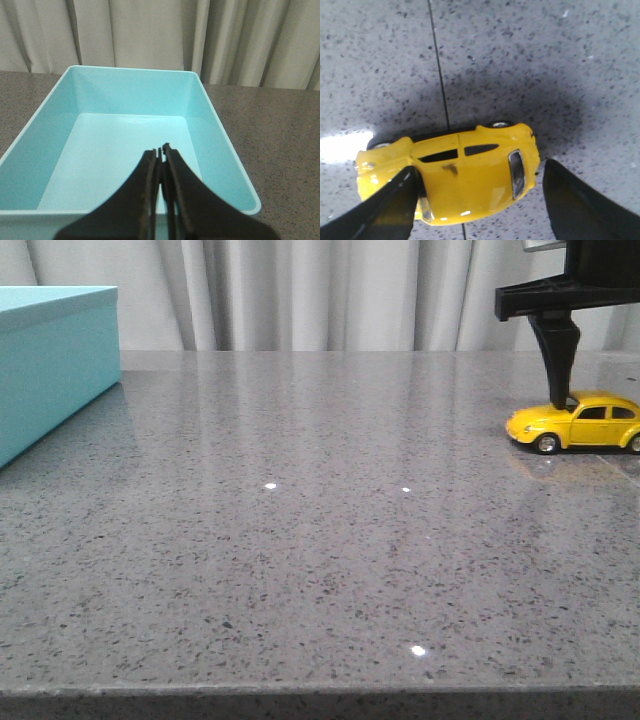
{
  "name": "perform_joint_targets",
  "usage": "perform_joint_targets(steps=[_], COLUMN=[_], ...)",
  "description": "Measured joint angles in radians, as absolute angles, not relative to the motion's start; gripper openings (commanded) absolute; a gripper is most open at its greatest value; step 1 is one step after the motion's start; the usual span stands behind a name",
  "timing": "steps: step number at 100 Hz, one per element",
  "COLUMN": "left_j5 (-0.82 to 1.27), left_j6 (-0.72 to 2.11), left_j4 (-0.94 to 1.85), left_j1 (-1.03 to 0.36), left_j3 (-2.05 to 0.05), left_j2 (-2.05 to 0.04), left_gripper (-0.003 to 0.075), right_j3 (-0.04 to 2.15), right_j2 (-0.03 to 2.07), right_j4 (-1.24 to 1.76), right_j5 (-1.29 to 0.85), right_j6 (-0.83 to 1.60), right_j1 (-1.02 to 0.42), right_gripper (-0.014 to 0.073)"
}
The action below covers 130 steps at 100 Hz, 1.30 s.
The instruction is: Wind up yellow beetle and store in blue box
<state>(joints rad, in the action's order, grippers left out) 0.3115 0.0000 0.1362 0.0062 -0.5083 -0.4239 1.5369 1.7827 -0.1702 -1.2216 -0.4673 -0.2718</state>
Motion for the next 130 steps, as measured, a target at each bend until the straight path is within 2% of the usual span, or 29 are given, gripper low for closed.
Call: perform_joint_targets(steps=[20, 63, 130], left_j5=[0.311, 0.311, 0.314], left_j6=[0.0, 0.0, 0.0], left_j4=[0.136, 0.136, 0.148], left_j1=[0.006, 0.006, 0.006], left_j3=[-0.508, -0.508, -0.514], left_j2=[-0.424, -0.424, -0.471], left_gripper=[-0.0019, -0.0019, -0.0018], right_j3=[1.528, 1.528, 1.528], right_j2=[1.723, 1.376, 1.312], right_j4=[-0.135, -0.055, -0.054], right_j5=[-1.224, -1.249, -1.255], right_j6=[-0.422, -0.325, -0.279], right_j1=[-0.27, -0.27, -0.27], right_gripper=[0.0526, 0.0526, 0.0526])
